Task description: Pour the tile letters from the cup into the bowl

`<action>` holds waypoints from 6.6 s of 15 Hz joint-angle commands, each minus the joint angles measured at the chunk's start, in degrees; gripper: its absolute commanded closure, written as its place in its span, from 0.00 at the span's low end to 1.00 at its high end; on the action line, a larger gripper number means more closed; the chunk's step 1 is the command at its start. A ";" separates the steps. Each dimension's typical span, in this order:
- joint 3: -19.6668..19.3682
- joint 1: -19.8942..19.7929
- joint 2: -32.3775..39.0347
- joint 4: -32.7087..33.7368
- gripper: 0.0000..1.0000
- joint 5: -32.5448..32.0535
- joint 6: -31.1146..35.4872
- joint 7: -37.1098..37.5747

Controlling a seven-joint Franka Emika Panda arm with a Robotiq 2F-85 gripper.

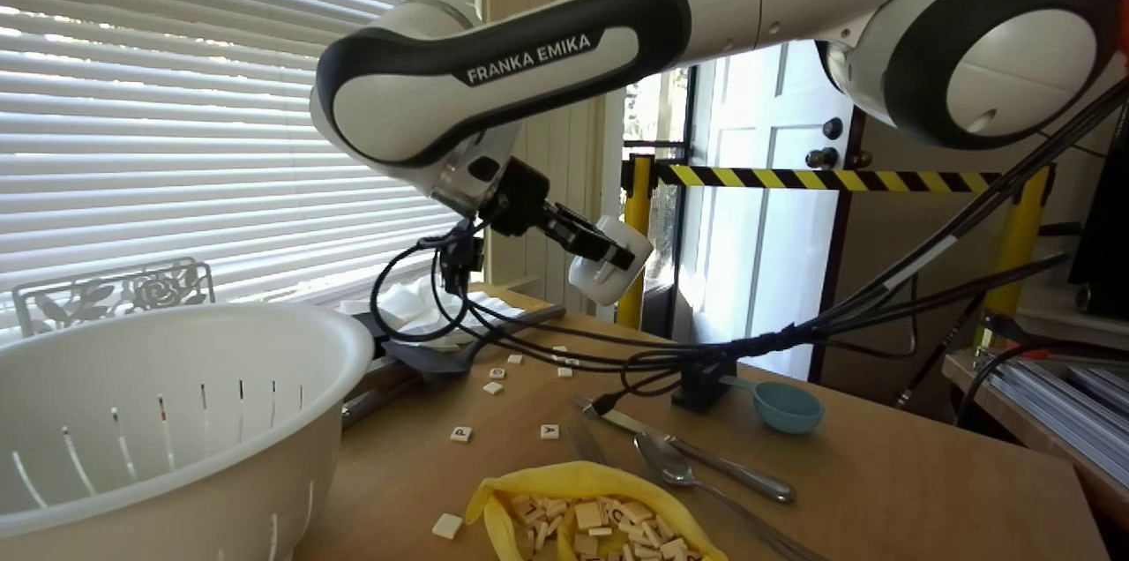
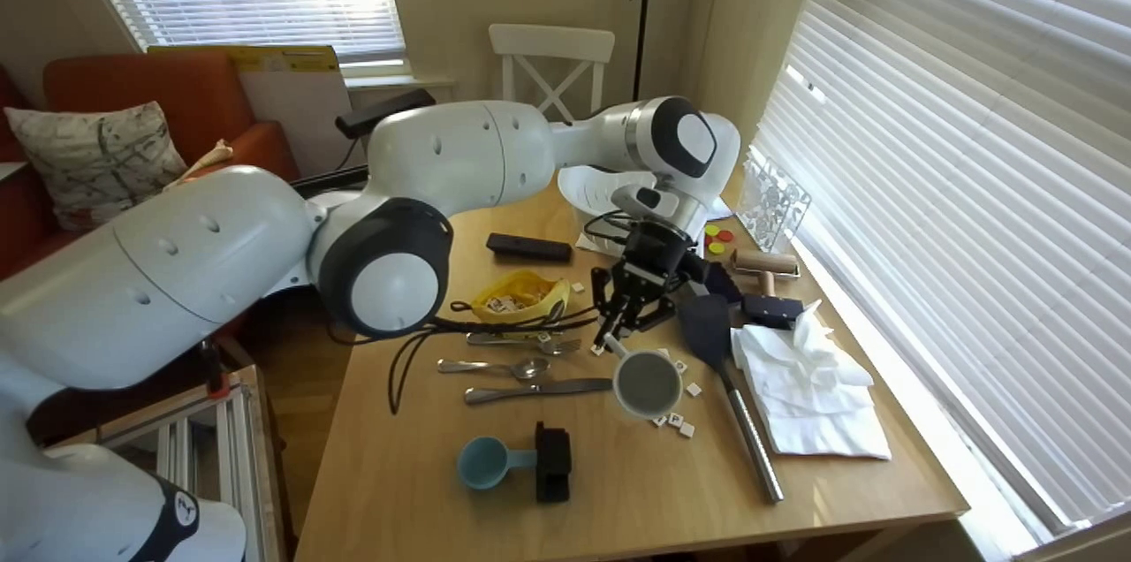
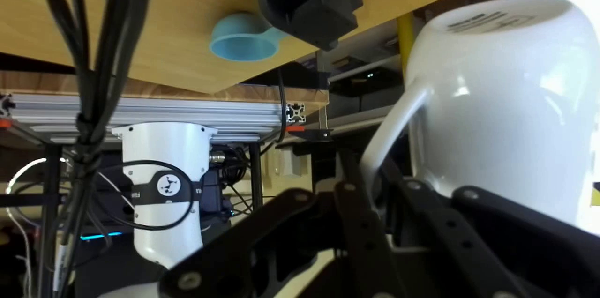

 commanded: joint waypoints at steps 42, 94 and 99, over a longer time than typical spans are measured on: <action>-0.73 4.62 10.48 -5.22 0.97 -12.76 7.26 -17.53; -2.60 9.38 -0.39 -11.35 0.00 -10.28 24.33 -21.18; -2.29 10.17 -7.45 -15.15 0.00 -11.12 22.76 -20.12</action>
